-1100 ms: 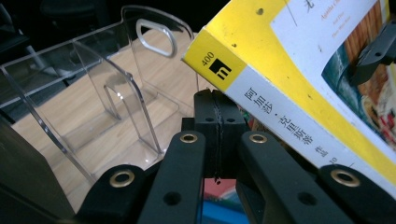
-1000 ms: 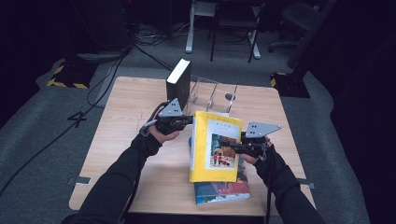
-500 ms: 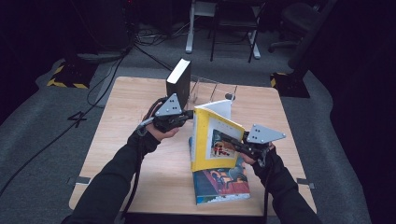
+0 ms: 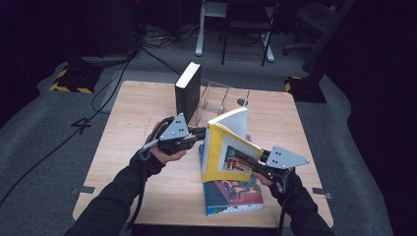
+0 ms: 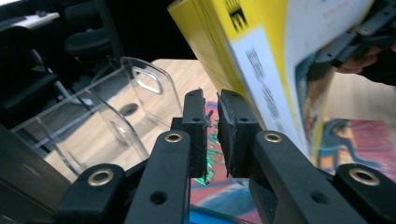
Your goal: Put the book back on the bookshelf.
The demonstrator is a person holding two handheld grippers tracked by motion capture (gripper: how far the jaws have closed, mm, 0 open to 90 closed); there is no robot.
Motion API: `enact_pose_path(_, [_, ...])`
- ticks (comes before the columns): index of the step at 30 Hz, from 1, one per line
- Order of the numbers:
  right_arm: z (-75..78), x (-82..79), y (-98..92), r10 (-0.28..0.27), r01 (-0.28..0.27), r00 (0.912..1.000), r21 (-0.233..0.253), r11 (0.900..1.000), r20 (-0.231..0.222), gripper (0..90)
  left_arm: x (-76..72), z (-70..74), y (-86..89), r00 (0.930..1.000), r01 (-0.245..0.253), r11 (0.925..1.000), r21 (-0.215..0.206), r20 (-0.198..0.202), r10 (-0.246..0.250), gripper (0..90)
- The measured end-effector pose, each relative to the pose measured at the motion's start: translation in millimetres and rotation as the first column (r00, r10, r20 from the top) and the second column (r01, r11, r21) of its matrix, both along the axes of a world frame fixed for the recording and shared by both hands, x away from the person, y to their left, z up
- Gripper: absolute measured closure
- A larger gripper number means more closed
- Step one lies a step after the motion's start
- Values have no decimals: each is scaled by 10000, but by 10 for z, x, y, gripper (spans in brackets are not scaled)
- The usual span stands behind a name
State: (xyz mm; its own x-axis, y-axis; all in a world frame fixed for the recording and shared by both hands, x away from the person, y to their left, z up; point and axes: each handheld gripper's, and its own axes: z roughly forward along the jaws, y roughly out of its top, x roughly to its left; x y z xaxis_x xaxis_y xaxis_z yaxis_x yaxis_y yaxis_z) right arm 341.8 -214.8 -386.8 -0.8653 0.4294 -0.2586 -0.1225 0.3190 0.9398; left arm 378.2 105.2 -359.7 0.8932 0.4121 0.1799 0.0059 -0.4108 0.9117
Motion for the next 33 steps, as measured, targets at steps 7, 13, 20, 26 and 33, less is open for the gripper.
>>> enact_pose_path(7, [-4,-71,-7,15,-15,9999,-18,10000,142,880,-170,-176,63,9981,-68,9998,206,-612,81,717])
enact_pose_path(13, [-9,-108,-12,8,-7,9998,-16,10000,186,880,-321,-347,93,9954,172,9987,478,-952,-126,693])
enact_pose_path(20, [-13,-142,-10,24,-24,9997,10,10000,230,881,-431,-566,79,9863,455,9969,649,-1616,-345,659])
enact_pose_path(26, [-14,-169,-10,38,-37,9995,-42,10000,306,881,-495,-646,-8,9771,732,9954,624,-2043,-591,525])
enact_pose_path(33, [-16,-207,-6,118,-115,9991,-90,9999,415,881,-503,-748,-214,9734,548,9970,545,-2255,-411,393])
